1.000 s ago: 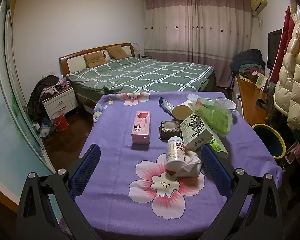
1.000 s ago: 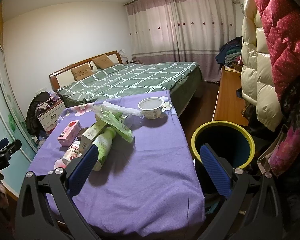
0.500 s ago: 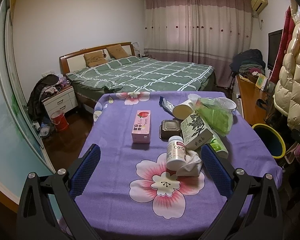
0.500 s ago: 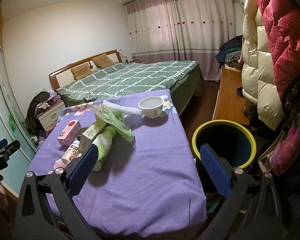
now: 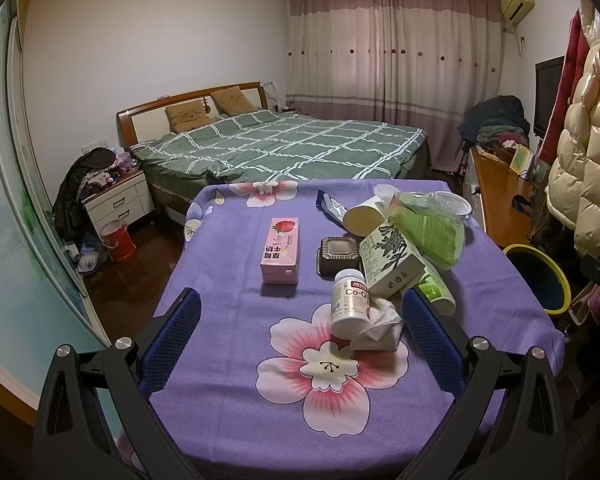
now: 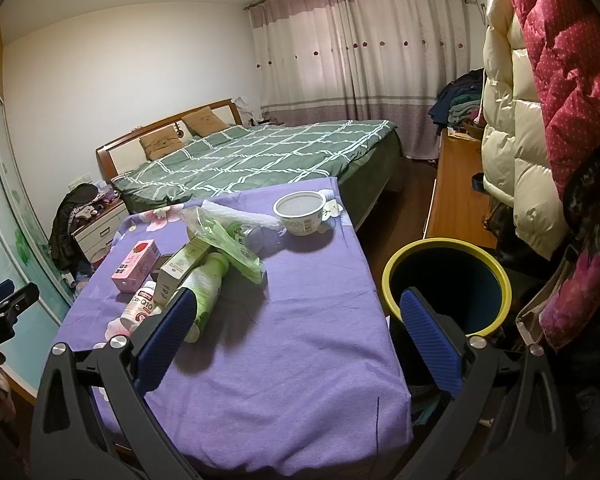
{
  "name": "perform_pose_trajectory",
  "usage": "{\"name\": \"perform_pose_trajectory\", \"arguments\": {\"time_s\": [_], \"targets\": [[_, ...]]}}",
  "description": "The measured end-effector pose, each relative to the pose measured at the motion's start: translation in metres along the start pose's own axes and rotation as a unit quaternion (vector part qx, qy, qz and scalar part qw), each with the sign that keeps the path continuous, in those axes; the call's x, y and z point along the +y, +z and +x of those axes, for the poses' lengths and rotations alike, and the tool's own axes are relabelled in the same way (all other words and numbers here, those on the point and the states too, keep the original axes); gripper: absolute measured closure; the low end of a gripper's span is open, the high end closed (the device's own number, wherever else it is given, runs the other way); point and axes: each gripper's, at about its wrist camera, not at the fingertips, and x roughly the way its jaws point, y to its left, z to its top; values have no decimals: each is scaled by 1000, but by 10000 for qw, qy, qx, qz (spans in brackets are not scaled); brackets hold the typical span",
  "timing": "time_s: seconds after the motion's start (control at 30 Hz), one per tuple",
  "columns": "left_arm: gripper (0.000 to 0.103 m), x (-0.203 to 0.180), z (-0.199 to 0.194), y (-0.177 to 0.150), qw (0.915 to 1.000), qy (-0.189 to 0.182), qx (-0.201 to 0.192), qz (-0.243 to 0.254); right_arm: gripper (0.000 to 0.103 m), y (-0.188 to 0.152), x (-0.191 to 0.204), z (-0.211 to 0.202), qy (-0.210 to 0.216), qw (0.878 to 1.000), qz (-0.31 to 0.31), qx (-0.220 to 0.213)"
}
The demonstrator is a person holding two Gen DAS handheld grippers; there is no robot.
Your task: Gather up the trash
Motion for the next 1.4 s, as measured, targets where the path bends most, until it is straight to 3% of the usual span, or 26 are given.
{"name": "perform_pose_trajectory", "arguments": {"time_s": [1.4], "targets": [[4,-3,10,0,9999,-31,130,23,6,-4,5,20,49,9998,-19,214]]}}
